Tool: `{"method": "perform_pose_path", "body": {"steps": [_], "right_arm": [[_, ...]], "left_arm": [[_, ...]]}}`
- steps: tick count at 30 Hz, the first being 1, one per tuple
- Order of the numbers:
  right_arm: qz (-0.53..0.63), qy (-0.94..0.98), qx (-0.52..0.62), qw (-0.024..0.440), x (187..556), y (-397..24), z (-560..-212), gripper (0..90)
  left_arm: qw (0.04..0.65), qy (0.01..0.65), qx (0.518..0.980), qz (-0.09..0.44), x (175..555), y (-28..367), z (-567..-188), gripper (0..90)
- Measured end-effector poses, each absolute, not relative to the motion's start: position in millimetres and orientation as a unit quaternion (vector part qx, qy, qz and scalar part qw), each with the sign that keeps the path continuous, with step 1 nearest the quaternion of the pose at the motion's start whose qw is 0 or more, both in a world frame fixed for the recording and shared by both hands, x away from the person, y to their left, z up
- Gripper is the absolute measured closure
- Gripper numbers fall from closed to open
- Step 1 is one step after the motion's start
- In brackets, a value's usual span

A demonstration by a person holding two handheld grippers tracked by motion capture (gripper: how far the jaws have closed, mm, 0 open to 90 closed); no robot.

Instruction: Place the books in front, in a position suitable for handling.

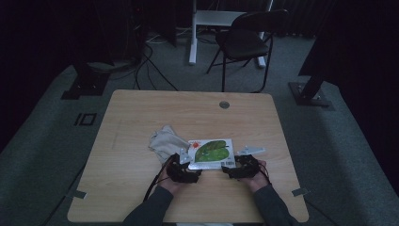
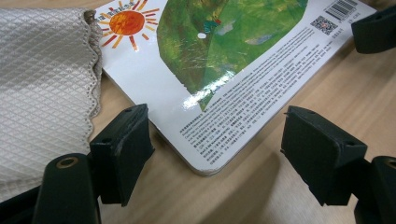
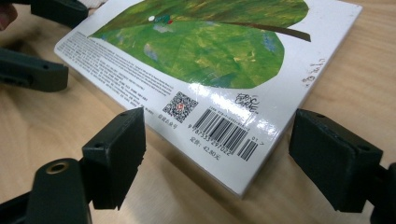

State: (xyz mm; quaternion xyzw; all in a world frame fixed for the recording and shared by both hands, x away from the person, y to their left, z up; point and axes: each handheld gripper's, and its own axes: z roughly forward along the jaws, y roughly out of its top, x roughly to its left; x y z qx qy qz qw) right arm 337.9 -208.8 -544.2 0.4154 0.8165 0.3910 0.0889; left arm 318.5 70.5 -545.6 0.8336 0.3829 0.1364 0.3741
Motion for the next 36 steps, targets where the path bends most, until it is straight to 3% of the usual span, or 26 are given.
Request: {"method": "perform_pose_path", "body": {"steps": [7, 28, 36], "right_arm": [[0.387, 0.824, 0.403, 0.093, 327.5, -206.4, -544.3, 18.5], [0.405, 0.805, 0.426, 0.079, 366.1, -204.8, -543.1, 16.6], [0.405, 0.808, 0.422, 0.074, 363.9, -206.3, -544.6, 17.0]], "left_arm": [[0.374, 0.377, 0.838, 0.124, 315.0, 75.6, -544.0, 24.4], [0.394, 0.401, 0.821, 0.101, 351.8, 80.7, -543.6, 25.0], [0.393, 0.400, 0.822, 0.096, 350.6, 82.3, -543.5, 24.9]]}}
